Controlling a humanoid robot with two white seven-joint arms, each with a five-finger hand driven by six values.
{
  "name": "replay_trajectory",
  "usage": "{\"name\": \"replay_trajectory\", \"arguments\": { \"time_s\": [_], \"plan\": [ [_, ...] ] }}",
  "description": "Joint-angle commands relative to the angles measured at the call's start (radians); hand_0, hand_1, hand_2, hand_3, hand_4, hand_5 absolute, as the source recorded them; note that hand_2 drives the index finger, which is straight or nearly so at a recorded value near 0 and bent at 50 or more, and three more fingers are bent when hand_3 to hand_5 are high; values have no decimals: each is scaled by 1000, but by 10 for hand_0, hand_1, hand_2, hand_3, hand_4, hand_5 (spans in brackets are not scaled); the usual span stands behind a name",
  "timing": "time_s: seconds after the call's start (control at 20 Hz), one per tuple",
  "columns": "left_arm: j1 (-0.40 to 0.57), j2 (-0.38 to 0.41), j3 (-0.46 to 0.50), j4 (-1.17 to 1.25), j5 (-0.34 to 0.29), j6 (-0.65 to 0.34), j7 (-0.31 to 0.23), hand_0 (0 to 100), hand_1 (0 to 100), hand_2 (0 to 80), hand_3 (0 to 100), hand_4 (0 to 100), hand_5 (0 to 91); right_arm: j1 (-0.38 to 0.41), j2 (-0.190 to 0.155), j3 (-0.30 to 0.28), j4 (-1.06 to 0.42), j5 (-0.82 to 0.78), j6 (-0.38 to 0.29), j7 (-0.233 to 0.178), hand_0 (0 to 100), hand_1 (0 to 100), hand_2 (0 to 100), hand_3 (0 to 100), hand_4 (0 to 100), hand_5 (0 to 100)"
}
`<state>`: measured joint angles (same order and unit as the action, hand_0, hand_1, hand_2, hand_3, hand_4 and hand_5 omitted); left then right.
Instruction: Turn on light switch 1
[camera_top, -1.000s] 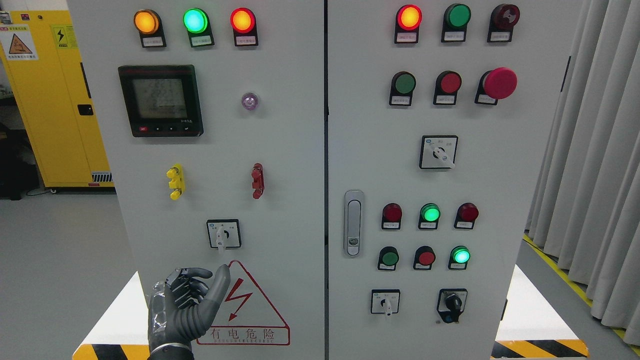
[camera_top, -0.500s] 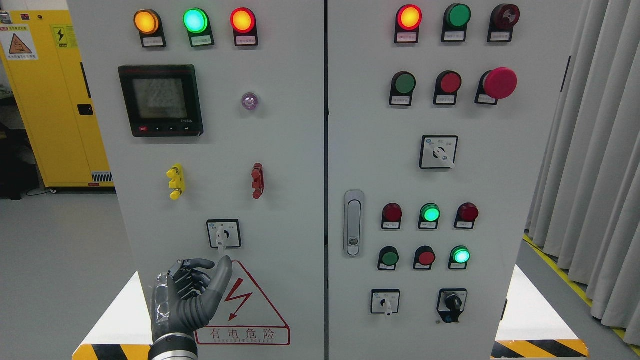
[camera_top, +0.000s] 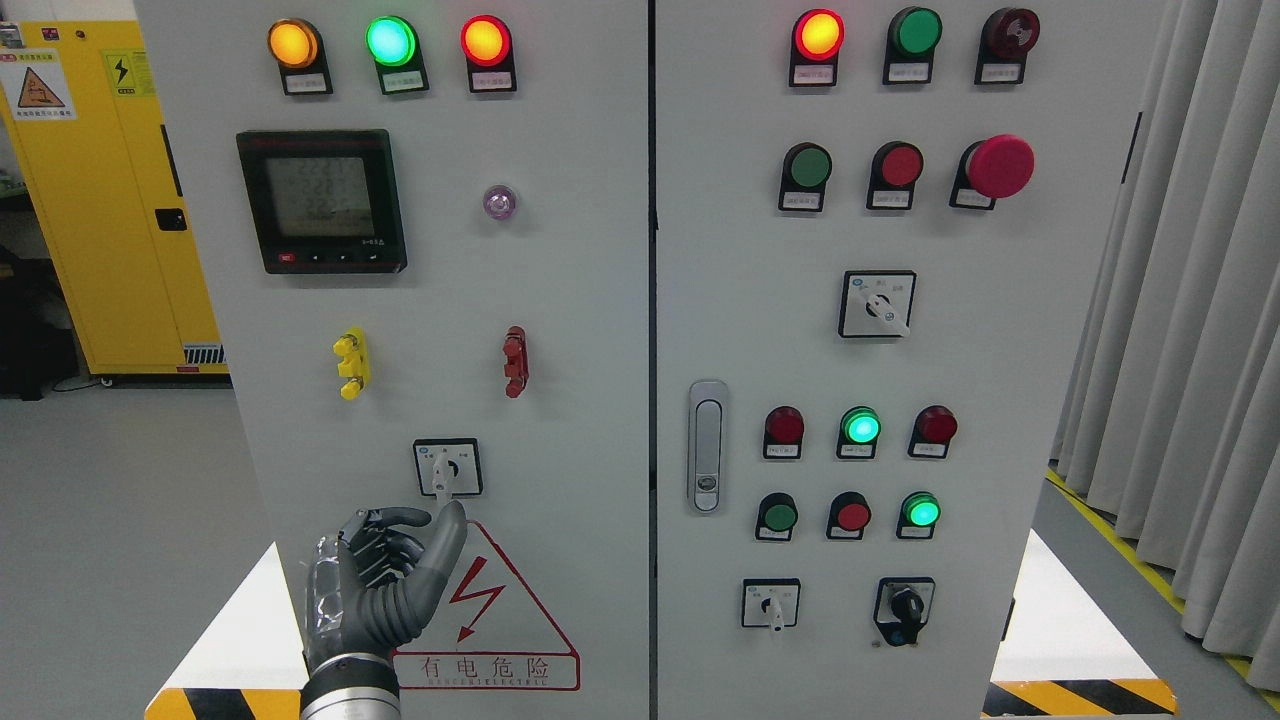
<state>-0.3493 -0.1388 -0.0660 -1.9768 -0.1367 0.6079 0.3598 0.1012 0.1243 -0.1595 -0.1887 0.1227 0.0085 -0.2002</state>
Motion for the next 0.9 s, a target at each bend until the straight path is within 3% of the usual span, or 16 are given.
{"name": "replay_trajectory", "arguments": {
  "time_s": [0.0, 0.85],
  "plan": [
    [-16, -4, 0, 13, -1, 1, 2, 193, 713, 555, 838, 894, 873, 0, 0, 0, 0, 0, -1, 1, 0, 500, 40, 0, 0, 0],
    [-51, -10, 2, 47, -9, 4, 13, 193, 712, 562, 842, 892, 873, 0, 0, 0, 0, 0, -1, 1, 0, 500, 40, 0, 0, 0]
  ]
}}
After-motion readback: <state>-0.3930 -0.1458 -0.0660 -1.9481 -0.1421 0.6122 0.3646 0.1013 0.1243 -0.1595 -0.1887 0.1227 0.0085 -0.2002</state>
